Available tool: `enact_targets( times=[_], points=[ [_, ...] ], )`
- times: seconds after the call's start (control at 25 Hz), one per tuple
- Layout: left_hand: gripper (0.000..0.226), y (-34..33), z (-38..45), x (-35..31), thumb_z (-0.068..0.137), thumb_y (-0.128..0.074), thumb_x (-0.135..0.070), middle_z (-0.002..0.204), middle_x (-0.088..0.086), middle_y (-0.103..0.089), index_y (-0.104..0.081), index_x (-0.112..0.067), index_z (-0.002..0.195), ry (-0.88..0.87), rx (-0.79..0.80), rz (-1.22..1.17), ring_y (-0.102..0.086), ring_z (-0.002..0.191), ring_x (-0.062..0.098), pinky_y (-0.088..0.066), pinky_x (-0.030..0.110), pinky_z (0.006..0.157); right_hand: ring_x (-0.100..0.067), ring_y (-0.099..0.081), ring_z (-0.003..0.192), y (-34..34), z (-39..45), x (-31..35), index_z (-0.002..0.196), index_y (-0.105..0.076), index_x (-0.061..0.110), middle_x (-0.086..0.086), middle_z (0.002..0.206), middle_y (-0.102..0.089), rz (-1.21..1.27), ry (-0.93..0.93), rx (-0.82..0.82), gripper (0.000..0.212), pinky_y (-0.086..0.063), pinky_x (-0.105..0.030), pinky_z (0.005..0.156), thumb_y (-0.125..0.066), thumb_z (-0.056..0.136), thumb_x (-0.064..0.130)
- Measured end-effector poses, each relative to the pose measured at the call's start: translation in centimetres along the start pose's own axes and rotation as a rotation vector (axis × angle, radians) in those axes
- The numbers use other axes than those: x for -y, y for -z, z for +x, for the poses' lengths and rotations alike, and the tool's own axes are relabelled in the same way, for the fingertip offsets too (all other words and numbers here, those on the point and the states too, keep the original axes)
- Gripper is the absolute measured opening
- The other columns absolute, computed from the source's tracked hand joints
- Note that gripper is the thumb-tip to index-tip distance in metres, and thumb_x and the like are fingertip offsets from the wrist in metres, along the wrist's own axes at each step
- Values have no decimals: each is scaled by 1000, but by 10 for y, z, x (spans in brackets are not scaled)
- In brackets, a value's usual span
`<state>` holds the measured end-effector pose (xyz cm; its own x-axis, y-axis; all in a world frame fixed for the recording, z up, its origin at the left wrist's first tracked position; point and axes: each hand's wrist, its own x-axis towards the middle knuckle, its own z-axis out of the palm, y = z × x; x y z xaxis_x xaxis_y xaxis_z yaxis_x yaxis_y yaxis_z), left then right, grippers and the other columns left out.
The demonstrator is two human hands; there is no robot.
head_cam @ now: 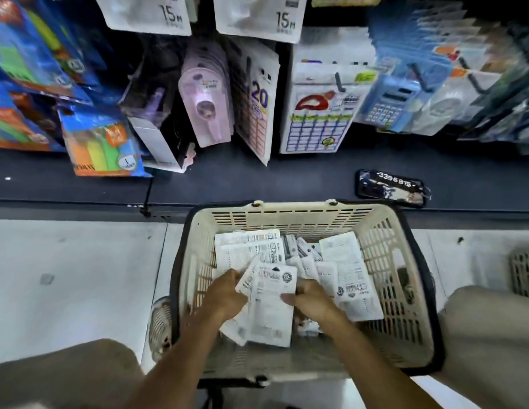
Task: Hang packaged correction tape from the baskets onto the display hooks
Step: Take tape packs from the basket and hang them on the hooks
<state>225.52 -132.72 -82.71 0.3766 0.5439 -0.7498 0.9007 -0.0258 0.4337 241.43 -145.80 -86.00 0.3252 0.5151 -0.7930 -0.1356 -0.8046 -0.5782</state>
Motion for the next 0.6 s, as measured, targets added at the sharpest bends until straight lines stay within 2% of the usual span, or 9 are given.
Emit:
enact_targets(
  times=[0.04, 0.12, 0.2, 0.28, 0.32, 0.4, 0.44, 0.52, 0.6],
  points=[
    [35, 0, 4, 1, 93, -64, -12, 122, 6, -71, -65, -17, 127, 11, -4, -91, -68, 100, 23, -54, 30, 82, -14, -73, 70, 2, 0, -1, 121, -68, 5, -8, 104, -76, 156, -26, -11, 29, -59, -30, 58, -69, 92, 5],
    [24, 4, 8, -1, 98, -62, -13, 119, 13, -73, -70, -9, 120, 83, -5, -430, -69, 105, 31, -56, 41, 92, -21, -75, 74, 1, -2, 0, 117, -68, 4, -9, 100, -77, 380, -48, -18, 23, -60, -30, 59, -67, 93, 4],
    [25, 7, 9, -2, 95, -69, -24, 113, 10, -76, -69, -11, 117, 110, 99, -625, -71, 103, 31, -58, 42, 89, -20, -76, 75, -6, -7, 5, 117, -67, 6, -8, 100, -77, 362, -25, 33, 24, -59, -27, 60, -67, 93, 3],
    [45, 2, 6, -4, 81, -84, -17, 113, 2, -76, -65, -16, 121, 19, 159, -479, -72, 100, 21, -59, 37, 85, -16, -74, 76, -22, -16, 14, 121, -62, 8, -7, 108, -74, 272, -7, 27, 30, -57, -24, 57, -71, 92, 9],
    [52, -3, 4, -6, 76, -86, -9, 115, 0, -75, -63, -16, 123, -22, 104, -390, -71, 101, 19, -58, 38, 87, -14, -72, 79, -30, -21, 19, 121, -56, 11, -3, 111, -70, 201, 8, -63, 35, -54, -24, 56, -73, 91, 16],
    [51, -9, -3, -14, 74, -83, -13, 108, -12, -73, -61, -25, 118, -103, -74, -297, -69, 94, 11, -58, 36, 83, -12, -65, 91, -41, -29, 31, 119, -47, 22, 8, 113, -58, 6, 86, -305, 46, -46, -24, 61, -74, 87, 41],
    [46, -9, -6, -18, 74, -81, -19, 100, -21, -70, -57, -32, 111, -158, -105, -242, -68, 87, 7, -57, 32, 75, -9, -63, 95, -44, -31, 36, 118, -46, 27, 11, 113, -56, 28, 125, -288, 49, -44, -22, 63, -72, 86, 53],
    [47, -7, -6, -22, 71, -82, -18, 91, -15, -70, -55, -34, 106, -246, 86, -241, -71, 83, 12, -60, 34, 73, -1, -62, 89, -40, -35, 49, 118, -46, 32, 13, 109, -60, 265, 88, -86, 54, -45, -20, 64, -72, 82, 61],
    [63, -3, -6, -23, 65, -86, -29, 108, -4, -73, -58, -31, 121, -255, 372, -334, -71, 102, 18, -58, 37, 93, -1, -69, 76, -25, -31, 52, 113, -54, 26, 9, 102, -70, 331, 43, -43, 45, -50, -18, 59, -80, 81, 44]
  ],
)
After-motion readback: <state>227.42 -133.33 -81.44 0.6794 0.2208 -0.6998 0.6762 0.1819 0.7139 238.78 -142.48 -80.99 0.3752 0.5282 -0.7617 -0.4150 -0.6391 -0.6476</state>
